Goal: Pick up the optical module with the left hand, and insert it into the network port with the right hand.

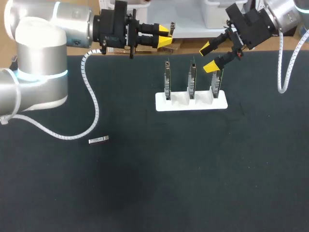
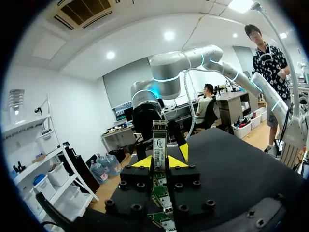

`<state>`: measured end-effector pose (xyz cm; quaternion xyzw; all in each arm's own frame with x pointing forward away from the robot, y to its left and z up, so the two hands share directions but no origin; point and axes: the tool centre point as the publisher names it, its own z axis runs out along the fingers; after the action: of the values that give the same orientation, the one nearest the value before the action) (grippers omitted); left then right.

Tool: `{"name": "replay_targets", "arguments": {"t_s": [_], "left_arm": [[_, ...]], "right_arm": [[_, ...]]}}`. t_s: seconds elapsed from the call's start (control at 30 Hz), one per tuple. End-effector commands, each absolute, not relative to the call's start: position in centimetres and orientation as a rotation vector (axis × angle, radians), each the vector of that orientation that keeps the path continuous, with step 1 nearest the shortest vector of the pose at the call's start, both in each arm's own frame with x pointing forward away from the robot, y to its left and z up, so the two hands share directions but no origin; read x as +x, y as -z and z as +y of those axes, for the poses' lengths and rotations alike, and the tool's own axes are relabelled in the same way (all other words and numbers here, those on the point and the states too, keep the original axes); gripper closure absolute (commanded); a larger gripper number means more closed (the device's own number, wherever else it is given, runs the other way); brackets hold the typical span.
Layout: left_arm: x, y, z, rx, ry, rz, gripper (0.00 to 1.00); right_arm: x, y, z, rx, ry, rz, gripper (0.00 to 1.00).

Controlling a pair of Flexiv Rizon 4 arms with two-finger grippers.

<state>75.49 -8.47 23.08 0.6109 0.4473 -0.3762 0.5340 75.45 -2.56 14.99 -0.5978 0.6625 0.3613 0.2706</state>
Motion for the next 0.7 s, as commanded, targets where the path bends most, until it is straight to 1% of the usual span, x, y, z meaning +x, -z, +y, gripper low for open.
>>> {"name": "replay_targets", "arguments": {"t_s": [0.03,0.4,0.7], "left_arm": [[75.6,-22.5,-9.4,1.348,0.880,1.072,1.00],[76.8,-23.8,-10.2,1.332,1.003,1.020,1.00],[76.3,-24.0,-10.5,1.367,1.101,1.066,1.00]], "right_arm": [[75.3,-15.0,-2.5,-1.608,-0.970,1.787,0.00],[75.3,-15.0,-2.5,-1.608,-0.970,1.787,0.00],[75.3,-15.0,-2.5,-1.608,-0.970,1.787,0.00]]}}
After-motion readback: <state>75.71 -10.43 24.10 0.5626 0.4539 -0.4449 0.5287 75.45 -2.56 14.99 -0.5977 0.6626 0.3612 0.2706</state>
